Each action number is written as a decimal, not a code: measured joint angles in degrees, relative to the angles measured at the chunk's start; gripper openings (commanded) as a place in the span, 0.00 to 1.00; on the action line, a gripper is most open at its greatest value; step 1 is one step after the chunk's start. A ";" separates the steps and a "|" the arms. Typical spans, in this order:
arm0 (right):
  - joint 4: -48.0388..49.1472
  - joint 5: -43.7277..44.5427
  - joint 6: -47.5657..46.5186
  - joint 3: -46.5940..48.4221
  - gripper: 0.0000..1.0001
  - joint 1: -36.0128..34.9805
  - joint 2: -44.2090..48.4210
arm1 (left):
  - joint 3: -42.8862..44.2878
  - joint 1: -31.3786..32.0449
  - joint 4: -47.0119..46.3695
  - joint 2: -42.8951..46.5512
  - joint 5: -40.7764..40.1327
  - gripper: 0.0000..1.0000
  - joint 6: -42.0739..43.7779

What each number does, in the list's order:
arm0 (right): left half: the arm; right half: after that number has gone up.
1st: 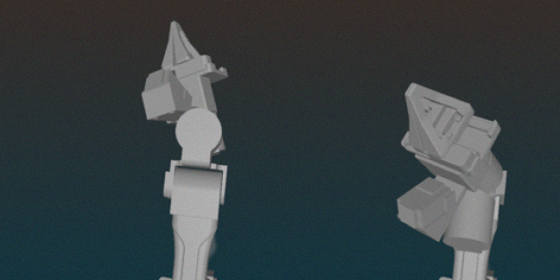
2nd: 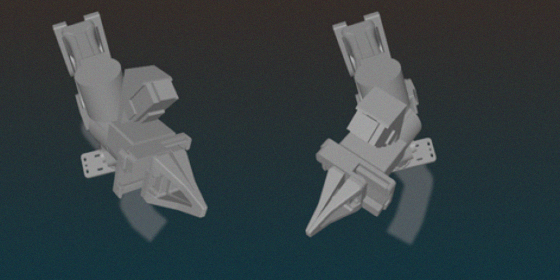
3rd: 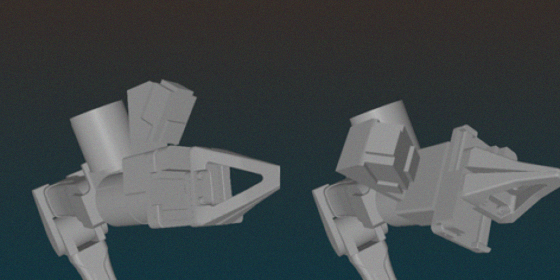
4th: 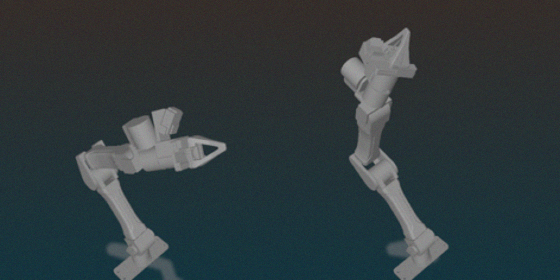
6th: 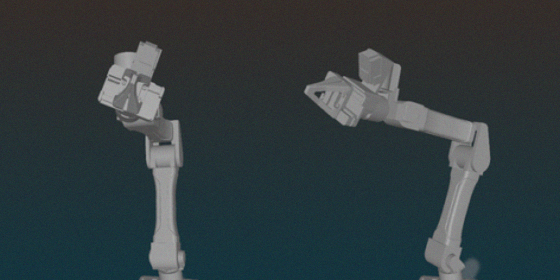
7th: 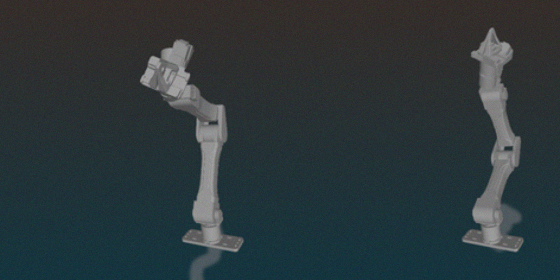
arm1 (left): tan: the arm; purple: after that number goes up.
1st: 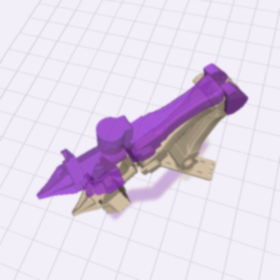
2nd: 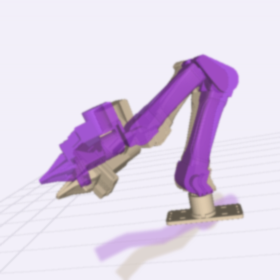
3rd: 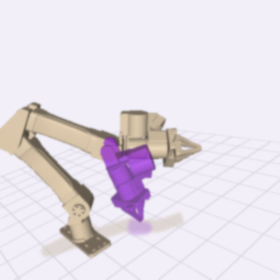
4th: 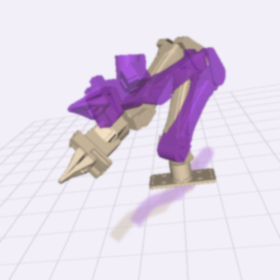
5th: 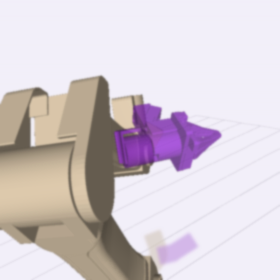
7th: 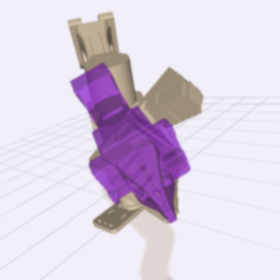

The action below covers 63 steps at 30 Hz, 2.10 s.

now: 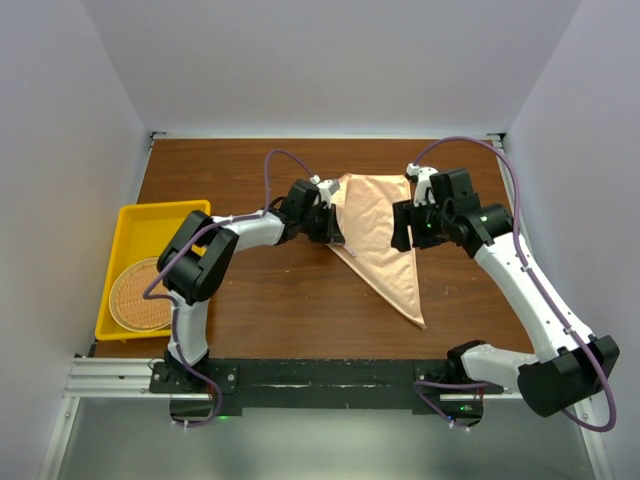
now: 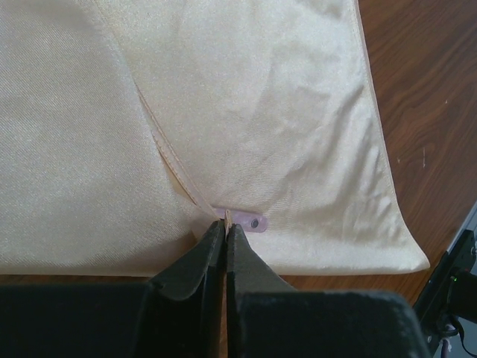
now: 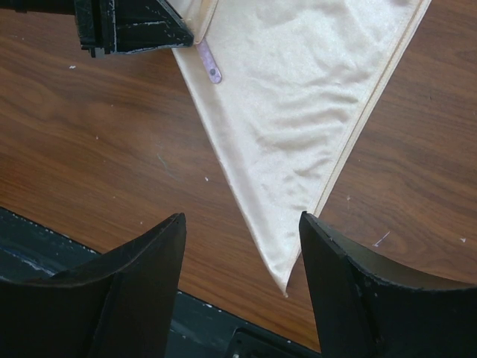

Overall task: Fold the napkin, place the utensils inside, and roll it up
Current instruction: Fold the napkin

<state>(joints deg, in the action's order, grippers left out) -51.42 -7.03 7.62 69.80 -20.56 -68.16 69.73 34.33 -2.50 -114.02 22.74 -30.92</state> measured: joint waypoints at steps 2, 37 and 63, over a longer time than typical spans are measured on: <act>0.02 -0.02 0.15 -0.02 0.67 0.00 0.00 | 0.00 0.00 0.00 -0.17 0.11 0.09 0.00; -0.26 0.42 16.44 -3.61 0.98 0.37 -2.40 | -0.09 -0.15 7.87 25.05 -0.11 0.56 -1.44; -8.13 4.70 43.89 -38.32 0.51 7.13 11.72 | -18.03 -0.20 20.76 56.04 3.50 0.54 -0.87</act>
<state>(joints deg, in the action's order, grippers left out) -59.55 -2.33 51.51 31.48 -13.43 -56.45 51.70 34.13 18.26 -57.98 26.24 -31.79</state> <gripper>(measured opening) 0.520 0.544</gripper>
